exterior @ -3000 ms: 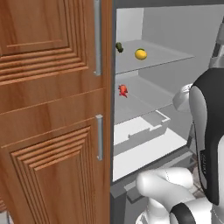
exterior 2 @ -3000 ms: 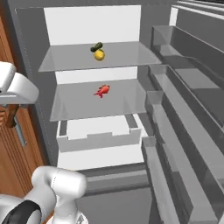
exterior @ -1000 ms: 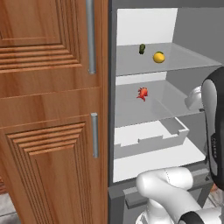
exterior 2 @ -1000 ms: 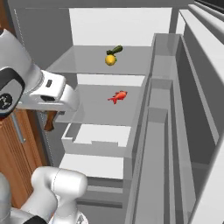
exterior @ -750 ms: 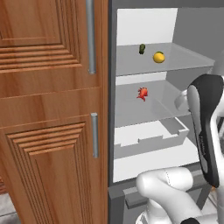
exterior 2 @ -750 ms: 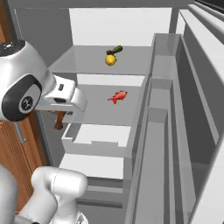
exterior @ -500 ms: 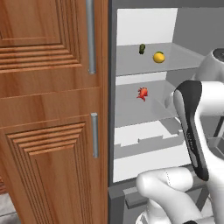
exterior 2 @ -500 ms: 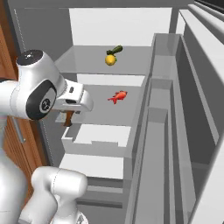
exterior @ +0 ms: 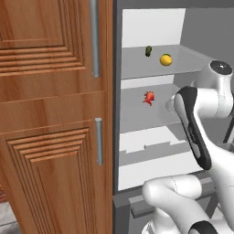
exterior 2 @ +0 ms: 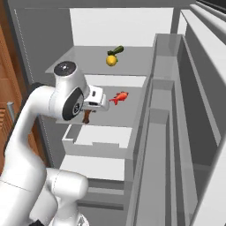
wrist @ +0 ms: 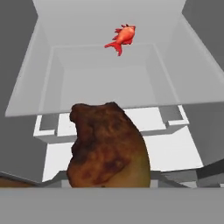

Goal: Transport the chicken drumstick and lemon to the fridge. Place the chicken drumstick on the rack containing meat and place the lemon on the rack containing the vegetable, ensuring meats and vegetables are on different racks.

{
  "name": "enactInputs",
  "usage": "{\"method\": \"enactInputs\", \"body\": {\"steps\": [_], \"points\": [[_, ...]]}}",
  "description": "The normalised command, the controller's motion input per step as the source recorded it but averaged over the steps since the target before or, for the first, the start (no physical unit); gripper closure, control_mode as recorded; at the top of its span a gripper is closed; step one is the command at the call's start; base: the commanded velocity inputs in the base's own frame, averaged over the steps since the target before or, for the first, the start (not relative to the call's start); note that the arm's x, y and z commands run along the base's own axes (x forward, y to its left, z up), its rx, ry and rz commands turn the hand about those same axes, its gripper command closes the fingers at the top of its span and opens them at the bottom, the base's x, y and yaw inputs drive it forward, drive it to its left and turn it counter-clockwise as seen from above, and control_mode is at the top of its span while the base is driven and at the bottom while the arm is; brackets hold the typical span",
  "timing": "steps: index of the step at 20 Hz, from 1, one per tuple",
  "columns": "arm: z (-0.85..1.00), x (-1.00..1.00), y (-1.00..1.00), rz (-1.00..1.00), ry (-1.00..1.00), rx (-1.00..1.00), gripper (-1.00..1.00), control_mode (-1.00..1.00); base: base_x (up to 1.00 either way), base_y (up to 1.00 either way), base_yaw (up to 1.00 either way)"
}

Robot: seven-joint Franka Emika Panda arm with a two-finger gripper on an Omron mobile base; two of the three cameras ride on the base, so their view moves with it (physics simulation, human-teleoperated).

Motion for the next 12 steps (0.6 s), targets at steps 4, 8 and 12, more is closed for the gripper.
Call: {"method": "enactInputs", "body": {"steps": [4, 8, 12], "points": [[-0.53, 0.73, -0.11, 0.07, 0.0, 0.12, 1.0, -1.0, 0.0, 0.0, 0.0], [-0.47, 0.72, -0.02, 0.03, 0.0, 0.1, 1.0, -1.0, 0.0, 0.0, 0.0], [-0.41, 0.72, 0.0, 0.0, 0.0, 0.09, 1.0, -1.0, 0.0, 0.0, 0.0]]}}
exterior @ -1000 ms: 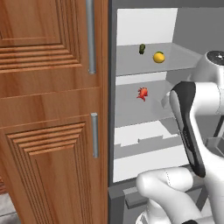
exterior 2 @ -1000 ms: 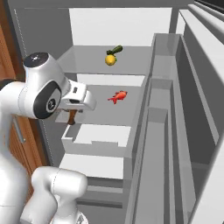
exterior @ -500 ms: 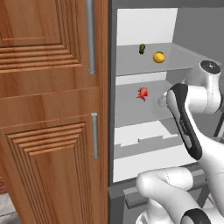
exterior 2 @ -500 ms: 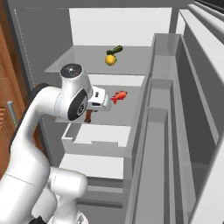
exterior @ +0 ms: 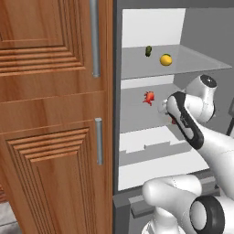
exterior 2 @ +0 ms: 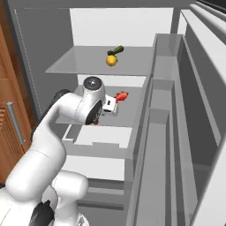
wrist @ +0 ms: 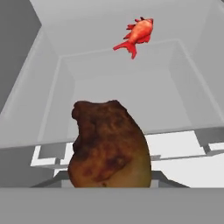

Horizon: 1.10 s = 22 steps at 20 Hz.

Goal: Transport the chicken drumstick and lemon to the fridge. Place the chicken drumstick on the rack containing meat and place the lemon on the rack containing the vegetable, ensuring meats and vegetables are on different racks.

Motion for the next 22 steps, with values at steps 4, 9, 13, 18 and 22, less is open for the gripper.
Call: {"method": "enactInputs", "body": {"steps": [4, 9, 13, 18, 22], "points": [[-0.39, 0.71, 0.0, 0.0, 0.0, 0.07, 1.0, -1.0, 0.0, 0.0, 0.0], [-0.35, 0.68, 0.0, 0.0, 0.0, 0.05, 1.0, -1.0, 0.0, 0.0, 0.0], [-0.28, 0.64, 0.0, 0.0, 0.0, 0.03, 1.0, -1.0, 0.0, 0.0, 0.0], [-0.2, 0.53, 0.0, 0.0, 0.0, 0.0, 1.0, -1.0, 0.0, 0.0, 0.0], [-0.18, 0.33, -0.11, 0.0, 0.0, 0.0, 1.0, -1.0, 0.0, 0.0, 0.0]]}}
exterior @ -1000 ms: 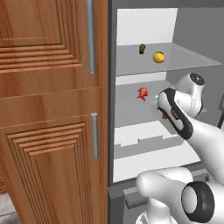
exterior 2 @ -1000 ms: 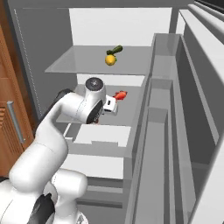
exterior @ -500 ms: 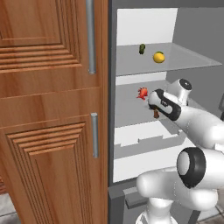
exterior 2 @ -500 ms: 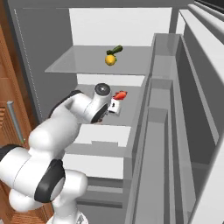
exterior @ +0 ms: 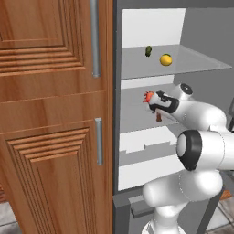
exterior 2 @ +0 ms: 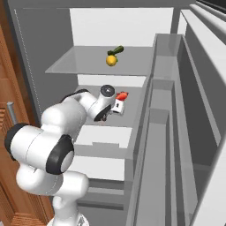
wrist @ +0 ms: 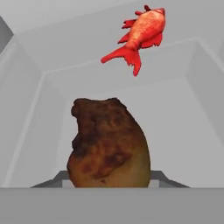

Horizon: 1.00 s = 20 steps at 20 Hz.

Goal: Transport the chicken drumstick and lemon to the fridge. Place the chicken drumstick on the rack containing meat and place the lemon on the rack containing the vegetable, ensuring meats and vegetables are on different racks.

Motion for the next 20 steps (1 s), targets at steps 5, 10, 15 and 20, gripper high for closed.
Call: {"method": "enactInputs", "body": {"steps": [5, 10, 15, 20], "points": [[-0.23, 0.29, -0.12, 0.0, 0.0, 0.0, 1.0, -1.0, 0.0, 0.0, 0.0], [-0.25, 0.3, -0.14, 0.0, 0.0, 0.0, 1.0, -1.0, 0.0, 0.0, 0.0], [-0.31, 0.28, -0.15, 0.0, 0.0, 0.0, 1.0, -1.0, 0.0, 0.0, 0.0], [-0.41, 0.07, -0.11, 0.0, 0.0, 0.0, -1.0, -1.0, 0.0, 0.0, 0.0]]}}
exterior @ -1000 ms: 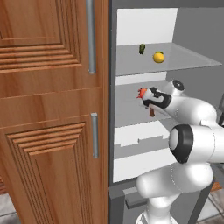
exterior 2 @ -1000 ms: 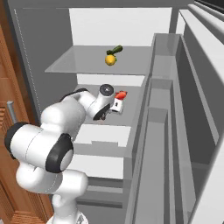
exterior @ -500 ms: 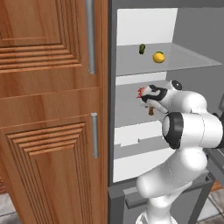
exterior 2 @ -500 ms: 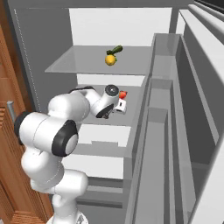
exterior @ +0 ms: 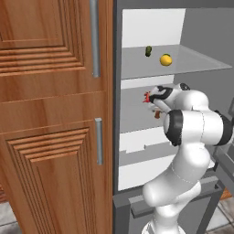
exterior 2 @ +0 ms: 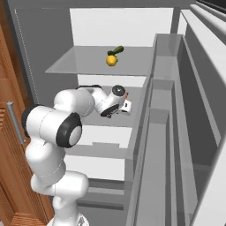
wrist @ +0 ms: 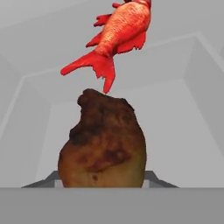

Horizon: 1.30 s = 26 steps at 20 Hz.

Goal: Transport the chicken drumstick and lemon to the fridge. Place the chicken drumstick on the rack containing meat and place the lemon on the rack containing the vegetable, ensuring meats and vegetables are on different racks.

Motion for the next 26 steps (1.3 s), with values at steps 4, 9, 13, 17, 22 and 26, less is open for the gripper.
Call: {"method": "enactInputs", "body": {"steps": [4, 9, 13, 17, 22, 26], "points": [[-0.19, 0.0, -0.03, 0.0, 0.0, 0.0, -1.0, -1.0, 0.0, 0.0, 0.0], [0.02, -0.01, -0.02, 0.0, 0.0, 0.0, -1.0, -1.0, 0.0, 0.0, 0.0], [0.15, -0.03, 0.0, 0.0, -0.05, 0.0, -1.0, -1.0, 0.0, 0.0, 0.0], [0.12, -0.19, 0.0, 0.0, -0.07, 0.0, -1.0, -1.0, 0.0, 0.0, 0.0], [0.02, -0.37, 0.02, 0.0, -0.05, 0.0, -1.0, -1.0, 0.0, 0.0, 0.0], [0.06, -0.52, 0.13, 0.0, -0.06, 0.0, -1.0, -1.0, 0.0, 0.0, 0.0]]}}
